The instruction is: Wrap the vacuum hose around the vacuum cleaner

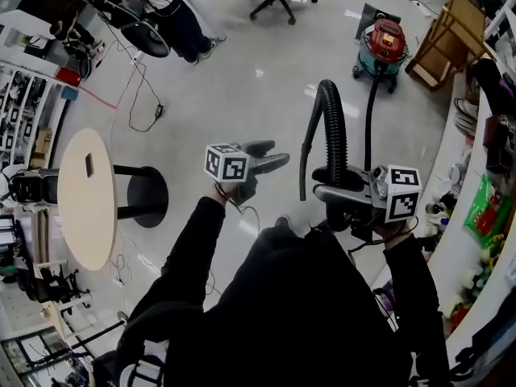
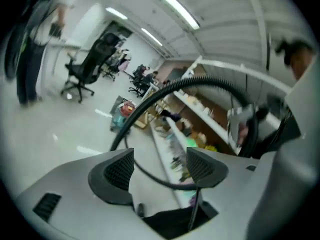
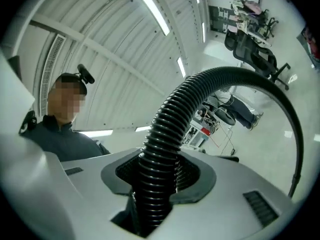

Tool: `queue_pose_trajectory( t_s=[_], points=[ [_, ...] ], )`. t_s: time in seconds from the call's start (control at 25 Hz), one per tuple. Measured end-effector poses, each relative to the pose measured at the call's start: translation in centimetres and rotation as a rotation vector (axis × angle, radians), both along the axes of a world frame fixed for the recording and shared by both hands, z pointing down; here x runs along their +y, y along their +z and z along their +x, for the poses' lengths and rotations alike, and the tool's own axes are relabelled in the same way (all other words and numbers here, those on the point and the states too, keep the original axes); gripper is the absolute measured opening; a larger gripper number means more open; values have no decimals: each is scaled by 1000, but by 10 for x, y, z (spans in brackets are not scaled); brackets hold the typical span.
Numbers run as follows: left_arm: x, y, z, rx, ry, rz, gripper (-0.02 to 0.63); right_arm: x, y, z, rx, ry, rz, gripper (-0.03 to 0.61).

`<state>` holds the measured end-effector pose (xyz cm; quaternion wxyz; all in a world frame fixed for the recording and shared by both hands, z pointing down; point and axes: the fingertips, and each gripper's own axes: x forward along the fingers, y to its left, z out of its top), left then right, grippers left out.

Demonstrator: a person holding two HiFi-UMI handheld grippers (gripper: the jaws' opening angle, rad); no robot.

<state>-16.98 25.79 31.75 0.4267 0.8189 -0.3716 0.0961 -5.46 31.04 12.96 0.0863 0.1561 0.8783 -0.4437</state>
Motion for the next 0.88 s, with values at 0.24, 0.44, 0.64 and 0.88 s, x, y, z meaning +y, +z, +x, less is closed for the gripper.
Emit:
queue_pose_trajectory(
  t_s=[0.24, 0.44, 0.64, 0.88],
  points=[
    [16, 21, 59, -501, 307, 314, 342, -79, -43, 5, -75, 199, -156, 161],
    [51, 8, 113, -209, 599, 286, 342, -145, -52, -18, -82, 438, -240, 161],
    [38, -4, 66, -135, 542, 315, 344, -196, -47, -10, -158, 693, -360, 161],
    [7, -11, 64, -133, 557, 465, 353, -230, -50, -20, -195, 886, -403, 161]
  ],
)
